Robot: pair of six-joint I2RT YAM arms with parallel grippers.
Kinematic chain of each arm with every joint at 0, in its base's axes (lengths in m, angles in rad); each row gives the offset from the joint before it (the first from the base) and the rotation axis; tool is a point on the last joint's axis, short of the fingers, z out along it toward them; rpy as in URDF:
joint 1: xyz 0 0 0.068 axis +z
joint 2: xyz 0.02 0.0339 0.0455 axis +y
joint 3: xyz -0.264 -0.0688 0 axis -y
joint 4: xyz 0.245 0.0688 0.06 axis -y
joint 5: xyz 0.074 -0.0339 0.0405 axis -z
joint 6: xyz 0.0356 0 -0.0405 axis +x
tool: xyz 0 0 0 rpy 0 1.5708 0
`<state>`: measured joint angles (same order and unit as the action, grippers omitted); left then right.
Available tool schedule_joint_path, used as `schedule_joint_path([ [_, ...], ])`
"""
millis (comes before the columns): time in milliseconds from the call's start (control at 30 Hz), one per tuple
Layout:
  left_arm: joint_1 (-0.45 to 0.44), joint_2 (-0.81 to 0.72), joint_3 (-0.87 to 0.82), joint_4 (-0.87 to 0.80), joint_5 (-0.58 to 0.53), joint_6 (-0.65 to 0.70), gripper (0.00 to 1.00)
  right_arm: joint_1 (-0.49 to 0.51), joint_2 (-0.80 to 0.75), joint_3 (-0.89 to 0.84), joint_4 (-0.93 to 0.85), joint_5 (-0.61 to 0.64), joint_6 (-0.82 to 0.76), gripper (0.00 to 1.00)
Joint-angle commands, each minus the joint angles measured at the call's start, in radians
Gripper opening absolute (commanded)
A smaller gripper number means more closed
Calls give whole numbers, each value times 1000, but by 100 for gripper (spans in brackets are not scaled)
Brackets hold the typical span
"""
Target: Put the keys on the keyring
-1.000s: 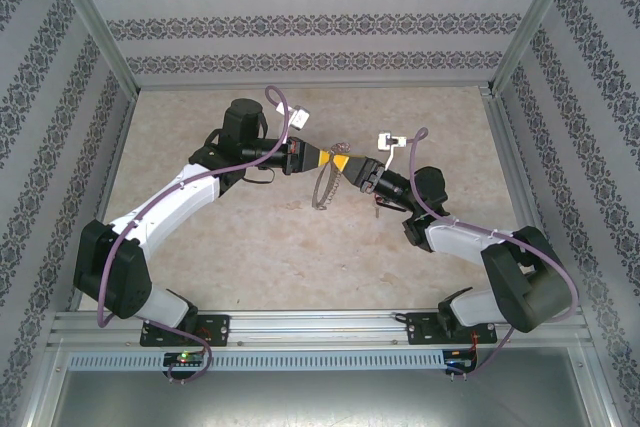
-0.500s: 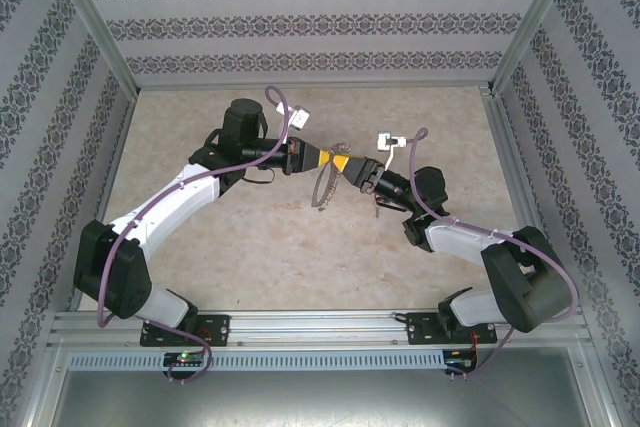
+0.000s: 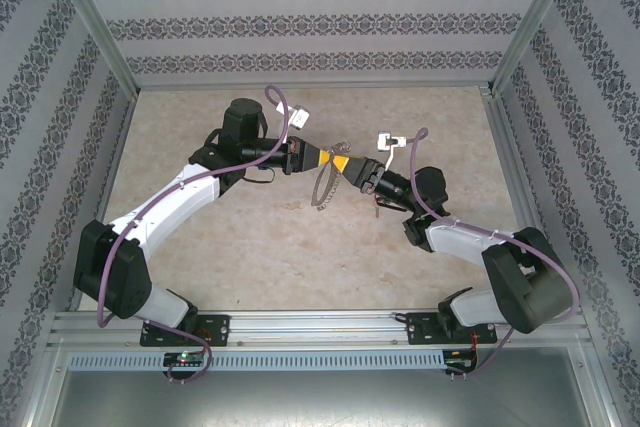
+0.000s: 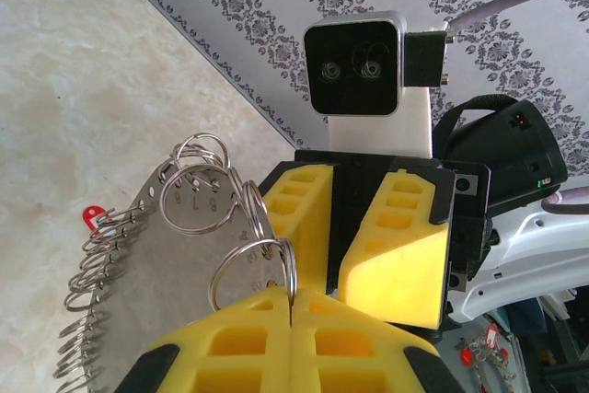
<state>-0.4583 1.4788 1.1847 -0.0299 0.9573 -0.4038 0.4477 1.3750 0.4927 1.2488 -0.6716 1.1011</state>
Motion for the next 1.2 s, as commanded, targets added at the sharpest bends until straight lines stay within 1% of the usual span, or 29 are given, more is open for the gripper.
schedule_joint_path([
  [0, -4, 2, 6, 45, 5, -12, 0, 3, -28, 29, 60, -28, -6, 28],
  [233, -4, 2, 0, 48, -1, -9, 0, 3, -46, 21, 61, -35, -13, 15],
  [400, -5, 1, -5, 44, -17, -8, 0, -4, -68, 2, 61, -22, -19, 14],
  [433, -4, 1, -6, 45, -21, -10, 0, -6, -70, 0, 60, -18, -19, 15],
  [467, -4, 0, -7, 50, -21, -14, 0, -7, -72, 1, 59, -21, -18, 25],
  [500, -4, 1, -10, 57, -22, -18, 0, -10, -74, -1, 54, -19, -16, 37],
  [533, -3, 1, -12, 64, -22, -24, 0, -14, -77, -5, 52, -16, -15, 43],
  [567, -5, 0, -15, 76, -20, -33, 0, -19, -80, -9, 52, -13, -13, 46],
  [667, -3, 3, -25, 123, -1, -78, 0, -35, -94, -29, 52, -4, -2, 46],
  [900, -2, 7, -54, 253, 20, -190, 0, -47, -127, -57, 10, 18, 12, 43],
  [1167, -3, 9, -56, 284, 27, -216, 0, -41, -101, -31, 21, 12, 33, 40],
])
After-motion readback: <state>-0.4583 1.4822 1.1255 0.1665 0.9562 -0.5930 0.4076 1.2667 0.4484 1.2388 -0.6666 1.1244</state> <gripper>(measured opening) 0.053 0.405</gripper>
